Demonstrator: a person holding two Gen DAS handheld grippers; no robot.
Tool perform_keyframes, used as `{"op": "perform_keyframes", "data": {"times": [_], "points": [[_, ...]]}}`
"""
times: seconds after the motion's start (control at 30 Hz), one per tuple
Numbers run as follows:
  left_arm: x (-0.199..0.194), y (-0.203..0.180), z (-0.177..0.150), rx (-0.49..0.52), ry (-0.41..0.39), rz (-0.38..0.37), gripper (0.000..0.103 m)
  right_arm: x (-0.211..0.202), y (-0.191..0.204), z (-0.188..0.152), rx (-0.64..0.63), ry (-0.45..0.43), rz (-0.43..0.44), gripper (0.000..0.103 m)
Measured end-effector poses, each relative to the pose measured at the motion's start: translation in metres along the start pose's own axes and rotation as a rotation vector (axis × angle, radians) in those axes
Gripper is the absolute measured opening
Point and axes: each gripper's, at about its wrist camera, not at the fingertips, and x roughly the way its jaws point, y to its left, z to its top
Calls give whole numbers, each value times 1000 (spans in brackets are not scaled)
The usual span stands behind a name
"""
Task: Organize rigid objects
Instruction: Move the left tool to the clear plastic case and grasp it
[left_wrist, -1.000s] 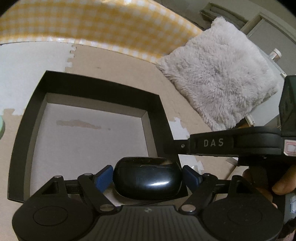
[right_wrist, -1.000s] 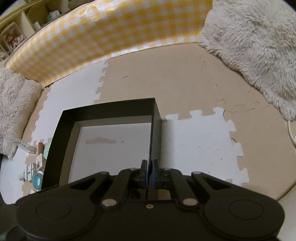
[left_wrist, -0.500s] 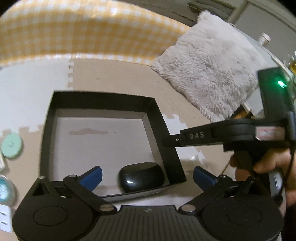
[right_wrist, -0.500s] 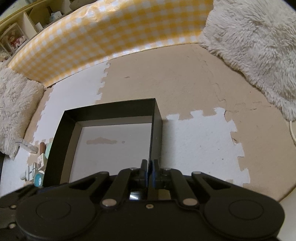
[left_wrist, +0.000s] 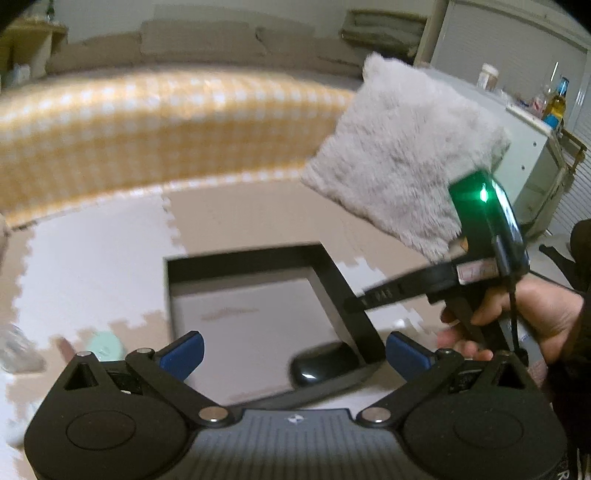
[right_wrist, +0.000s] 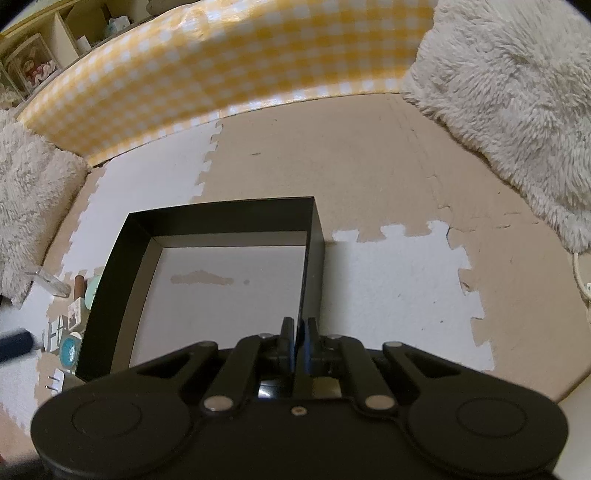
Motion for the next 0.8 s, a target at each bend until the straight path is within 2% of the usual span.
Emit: {"op": "perform_keyframes", "data": {"times": [0.23, 0.4, 0.57, 0.67, 0.73, 0.8], "points": [[-29, 44, 6, 23, -87, 150, 103, 0, 1, 0, 3, 3, -8, 6], [-31, 101, 0, -72, -53, 251, 103, 0, 3, 0, -10, 4, -18, 6], [-17, 169, -9, -203, 31, 325, 103, 0, 5, 1, -28, 6, -30, 5], [-8, 204, -16, -259, 73, 363, 91, 0, 6, 1, -32, 7, -33, 5], [0, 221, -20, -293, 93, 369, 76, 0, 6, 1, -30, 7, -33, 5], [6, 234, -22, -309, 99, 367, 66, 0, 6, 1, -36, 7, -36, 5]]}}
